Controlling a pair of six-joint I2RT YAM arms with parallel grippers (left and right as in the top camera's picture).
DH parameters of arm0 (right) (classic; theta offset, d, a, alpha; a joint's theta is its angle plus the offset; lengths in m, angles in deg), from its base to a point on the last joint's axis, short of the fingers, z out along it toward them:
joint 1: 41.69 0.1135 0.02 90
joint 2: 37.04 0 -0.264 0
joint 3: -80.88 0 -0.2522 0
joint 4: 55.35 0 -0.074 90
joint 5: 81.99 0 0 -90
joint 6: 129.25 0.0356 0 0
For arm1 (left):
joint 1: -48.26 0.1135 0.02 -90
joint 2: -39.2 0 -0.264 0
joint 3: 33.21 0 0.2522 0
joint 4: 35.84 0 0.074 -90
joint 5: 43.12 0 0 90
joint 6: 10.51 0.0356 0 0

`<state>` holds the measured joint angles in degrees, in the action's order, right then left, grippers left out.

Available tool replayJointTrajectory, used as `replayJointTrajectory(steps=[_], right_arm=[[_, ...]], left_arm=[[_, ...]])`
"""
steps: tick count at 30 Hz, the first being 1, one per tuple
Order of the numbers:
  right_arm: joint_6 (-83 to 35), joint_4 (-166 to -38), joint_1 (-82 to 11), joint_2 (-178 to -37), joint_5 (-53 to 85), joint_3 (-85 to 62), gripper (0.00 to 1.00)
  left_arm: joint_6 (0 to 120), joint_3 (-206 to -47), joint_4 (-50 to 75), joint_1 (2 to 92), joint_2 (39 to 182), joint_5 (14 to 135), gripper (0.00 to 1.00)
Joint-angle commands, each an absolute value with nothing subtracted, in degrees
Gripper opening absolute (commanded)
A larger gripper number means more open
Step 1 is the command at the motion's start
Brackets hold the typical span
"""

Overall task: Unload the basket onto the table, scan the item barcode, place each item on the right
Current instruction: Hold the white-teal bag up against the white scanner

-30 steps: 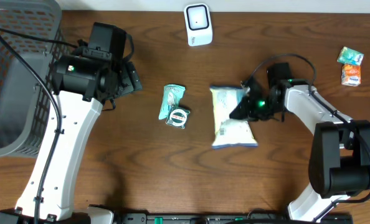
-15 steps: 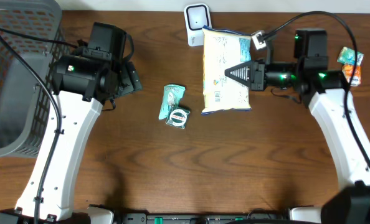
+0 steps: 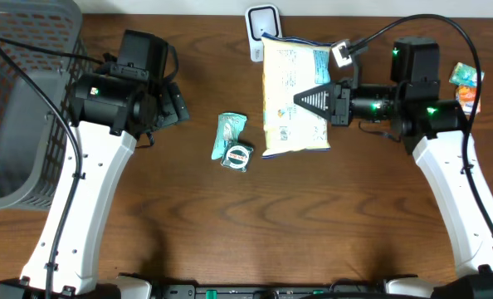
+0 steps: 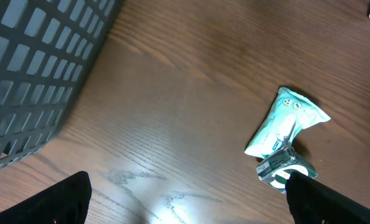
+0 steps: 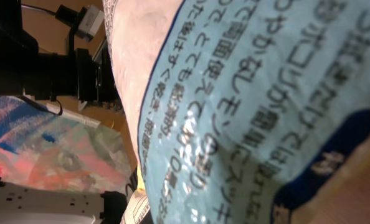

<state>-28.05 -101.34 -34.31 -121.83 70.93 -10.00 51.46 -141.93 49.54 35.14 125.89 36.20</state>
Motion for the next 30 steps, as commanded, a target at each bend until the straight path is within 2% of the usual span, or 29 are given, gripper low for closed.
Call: replayJointTrajectory(steps=[1,30], right_arm=[[-27.3,-101.1,-33.7,-120.5,70.9,-9.2,0.01],[-27.8,-101.7,-29.9,-120.6,60.0,-9.2,0.01]], left_arm=[[52.0,-142.4,49.7,35.3,126.0,35.5,0.98],[52.0,-142.4,49.7,35.3,126.0,35.5,0.98]])
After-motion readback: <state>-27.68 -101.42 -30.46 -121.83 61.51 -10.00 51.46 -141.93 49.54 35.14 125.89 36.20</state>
